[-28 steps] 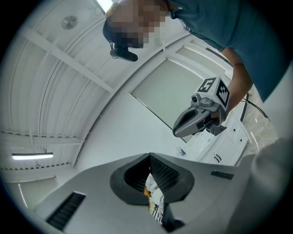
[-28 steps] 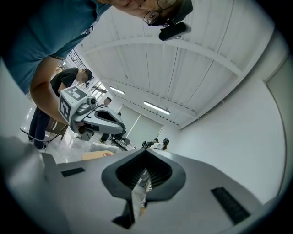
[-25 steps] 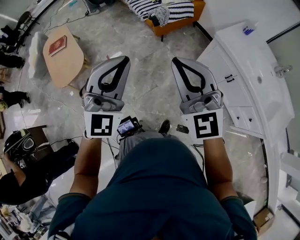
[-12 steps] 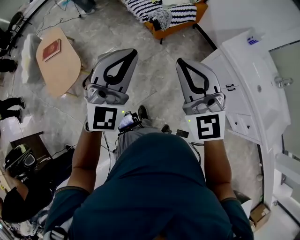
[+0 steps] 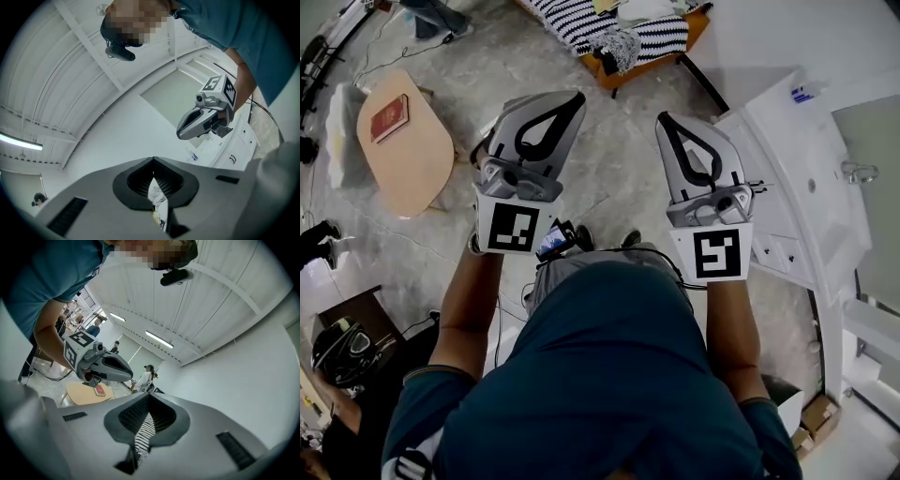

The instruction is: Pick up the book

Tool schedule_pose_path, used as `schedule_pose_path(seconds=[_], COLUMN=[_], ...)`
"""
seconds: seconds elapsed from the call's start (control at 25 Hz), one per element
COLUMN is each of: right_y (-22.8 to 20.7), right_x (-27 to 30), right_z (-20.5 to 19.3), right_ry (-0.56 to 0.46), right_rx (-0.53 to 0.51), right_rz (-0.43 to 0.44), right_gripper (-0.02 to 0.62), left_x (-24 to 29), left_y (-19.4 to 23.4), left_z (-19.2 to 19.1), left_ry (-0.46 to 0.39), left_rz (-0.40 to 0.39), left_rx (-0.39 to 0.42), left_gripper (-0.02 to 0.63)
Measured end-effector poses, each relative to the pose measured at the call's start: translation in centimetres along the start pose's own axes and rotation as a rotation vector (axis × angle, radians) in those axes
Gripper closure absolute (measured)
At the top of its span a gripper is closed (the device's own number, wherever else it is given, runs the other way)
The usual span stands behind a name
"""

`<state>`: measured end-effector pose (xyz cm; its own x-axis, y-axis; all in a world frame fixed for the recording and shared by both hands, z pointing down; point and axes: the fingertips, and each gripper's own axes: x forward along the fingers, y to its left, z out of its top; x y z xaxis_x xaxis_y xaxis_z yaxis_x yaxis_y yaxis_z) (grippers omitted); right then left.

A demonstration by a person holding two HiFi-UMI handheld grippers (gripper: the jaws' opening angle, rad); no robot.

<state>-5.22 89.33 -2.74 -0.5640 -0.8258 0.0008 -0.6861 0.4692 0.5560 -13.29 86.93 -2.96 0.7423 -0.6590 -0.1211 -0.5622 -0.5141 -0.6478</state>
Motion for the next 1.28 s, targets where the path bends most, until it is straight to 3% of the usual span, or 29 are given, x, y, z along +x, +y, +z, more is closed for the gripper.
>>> schedule_pose_path(seconds=[0.48,0.72,1.04,1.28], right_y=[-4.9,-9.0,-13.7,-15.4], right_x=[5.2,8.4,11.8,15.1], right_z=[-5.1,-8.3,-11.7,-12.9], right_ry=[-0.032,-0.091,-0.122,-0.109], right_rx=[0.002,0.030,0.061,0.098], right_rz=[0.048,0.086,0.131,0.131], right_gripper=[0.583,0.583,0.583,0.583], left_x=[7.1,13.1,19.2,21.5], left_y=[1.0,1.2,3.0,5.3], left_z=[-3.5,-4.4,-6.4,-8.6], left_ry=[0.029,-0.026,-0.014,0.007], left_rz=[-0.005,-0.055,-0.020,-0.022], left_rx=[-0.015,-0.100,-0.209,-0.212], left_gripper=[0.603,0.603,0.603,0.603])
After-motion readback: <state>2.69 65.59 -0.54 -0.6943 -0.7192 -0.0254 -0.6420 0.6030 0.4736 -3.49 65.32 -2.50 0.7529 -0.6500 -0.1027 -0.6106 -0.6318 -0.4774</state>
